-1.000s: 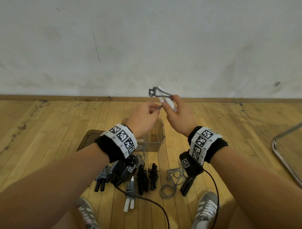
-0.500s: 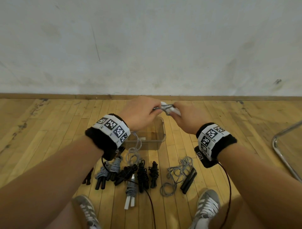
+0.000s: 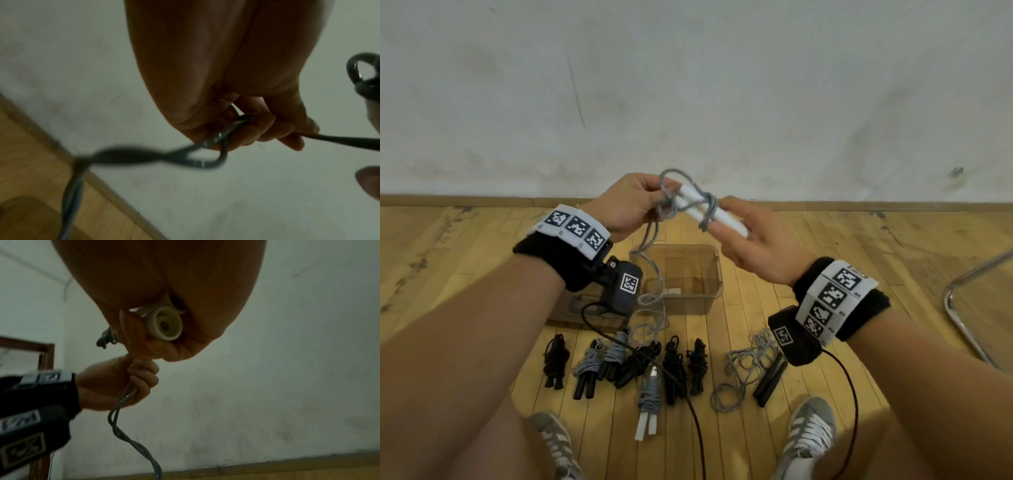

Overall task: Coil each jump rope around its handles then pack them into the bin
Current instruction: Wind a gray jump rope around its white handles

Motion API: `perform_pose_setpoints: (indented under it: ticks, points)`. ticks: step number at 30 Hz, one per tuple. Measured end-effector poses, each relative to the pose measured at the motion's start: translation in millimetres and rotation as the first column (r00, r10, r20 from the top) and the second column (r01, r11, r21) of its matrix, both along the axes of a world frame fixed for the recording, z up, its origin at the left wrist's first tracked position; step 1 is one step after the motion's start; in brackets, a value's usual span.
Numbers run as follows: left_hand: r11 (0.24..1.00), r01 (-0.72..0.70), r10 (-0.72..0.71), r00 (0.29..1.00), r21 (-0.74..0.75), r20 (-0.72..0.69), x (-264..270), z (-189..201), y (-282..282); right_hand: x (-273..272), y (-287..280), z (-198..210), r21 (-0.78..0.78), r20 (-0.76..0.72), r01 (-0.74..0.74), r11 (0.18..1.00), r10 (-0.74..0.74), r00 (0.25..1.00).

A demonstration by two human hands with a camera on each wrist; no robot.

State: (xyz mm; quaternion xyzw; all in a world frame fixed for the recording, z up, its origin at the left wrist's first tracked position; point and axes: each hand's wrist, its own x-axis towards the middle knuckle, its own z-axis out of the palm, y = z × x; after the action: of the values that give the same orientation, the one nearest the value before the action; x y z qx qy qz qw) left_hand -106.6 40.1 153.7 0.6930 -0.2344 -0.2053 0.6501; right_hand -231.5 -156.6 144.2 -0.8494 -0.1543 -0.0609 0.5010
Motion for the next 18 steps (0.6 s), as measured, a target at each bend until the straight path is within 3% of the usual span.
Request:
perform_pose_setpoints:
  ticks: [3, 6, 11, 18]
  points:
    - [0.997, -0.041, 0.037, 0.997, -0.065, -0.063, -9.2, -11.5, -15.3, 10.5, -3.3, -5.0, 0.102, 0.03, 0.125, 0.987, -0.129, 0.991]
    - [0.994, -0.11, 0.11, 0.993, -0.014, 0.05, -24.4, -20.1, -31.6, 20.4, -10.9, -12.3, 0.11, 0.072, 0.308, 0.945, -0.316, 0.946]
    - [0.945, -0.251, 0.15, 0.903, 0.212, 0.402, -42.3, -25.2, -40.5, 22.5, -13.4, -20.3, -0.139, 0.13, 0.484, 0.864, -0.469, 0.874]
    - [0.927, -0.293, 0.154, 0.868, 0.235, 0.473, -52.4, -26.8, -44.1, 28.1, -18.4, -27.6, -0.281, 0.138, 0.546, 0.79, -0.529, 0.837]
